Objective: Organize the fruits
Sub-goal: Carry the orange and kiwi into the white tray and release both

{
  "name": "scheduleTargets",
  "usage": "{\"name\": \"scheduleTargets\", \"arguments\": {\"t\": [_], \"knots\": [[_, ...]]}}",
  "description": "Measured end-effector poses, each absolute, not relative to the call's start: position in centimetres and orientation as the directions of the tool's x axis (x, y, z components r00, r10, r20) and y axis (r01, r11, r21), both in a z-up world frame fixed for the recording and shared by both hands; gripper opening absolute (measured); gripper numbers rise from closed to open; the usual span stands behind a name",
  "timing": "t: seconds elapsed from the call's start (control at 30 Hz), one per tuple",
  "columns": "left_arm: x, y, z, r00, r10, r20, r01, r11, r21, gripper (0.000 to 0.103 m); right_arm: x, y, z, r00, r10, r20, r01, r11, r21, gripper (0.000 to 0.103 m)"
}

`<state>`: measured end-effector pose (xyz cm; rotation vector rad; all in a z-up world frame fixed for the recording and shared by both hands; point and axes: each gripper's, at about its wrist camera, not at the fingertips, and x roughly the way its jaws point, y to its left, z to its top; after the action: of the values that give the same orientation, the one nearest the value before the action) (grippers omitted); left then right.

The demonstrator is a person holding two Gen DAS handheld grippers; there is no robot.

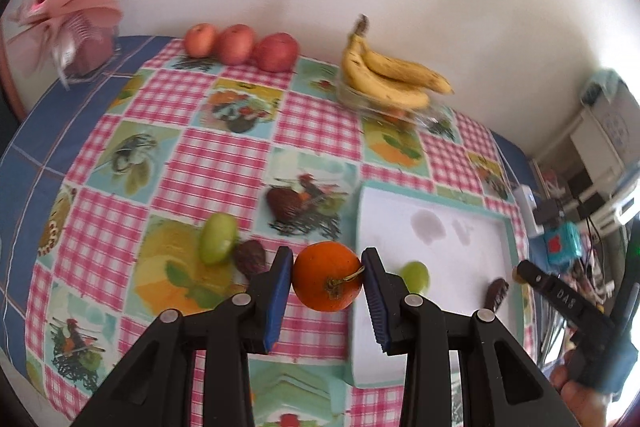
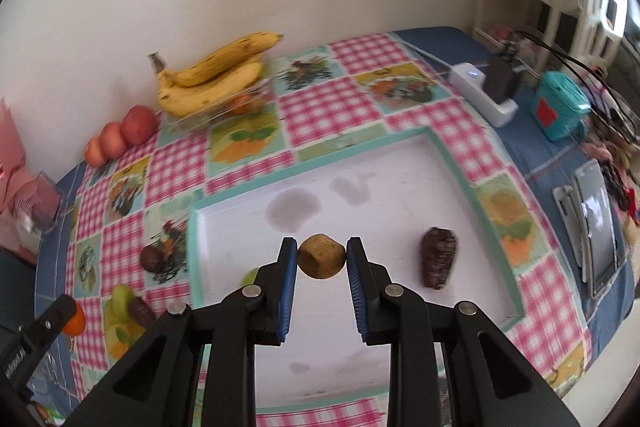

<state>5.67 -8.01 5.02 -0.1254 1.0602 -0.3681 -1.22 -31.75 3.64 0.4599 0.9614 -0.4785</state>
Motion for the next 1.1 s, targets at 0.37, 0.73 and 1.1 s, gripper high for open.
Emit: {"name": "scheduleTargets", "arguments": {"t": [0.37,0.73,1.1], "knots": [[2.8,-14.6,3.8,0.355,-0.377,-0.855,0.393,0.891,-0.229,0.038,-5.6,-37.8,3.6,0.427,-0.284,-0.859,0.7,0.705,0.114,0.026],[1.8,-17.8,1.6,0.301,-0.332,-0.894,0.456,0.873,-0.171,0.038,-6.9,-39.4,3.3,0.407,-0.291,-0.866,0.728,0.676,0.115,0.026],[2.5,-18.8,-1.8,0.238,-0.264,-0.935,0.447,0.884,-0.135,0.038,-6.1,-40.1,-0.8,0.295,-0.244,-0.924,0.748,0.66,0.064,0.026]]}}
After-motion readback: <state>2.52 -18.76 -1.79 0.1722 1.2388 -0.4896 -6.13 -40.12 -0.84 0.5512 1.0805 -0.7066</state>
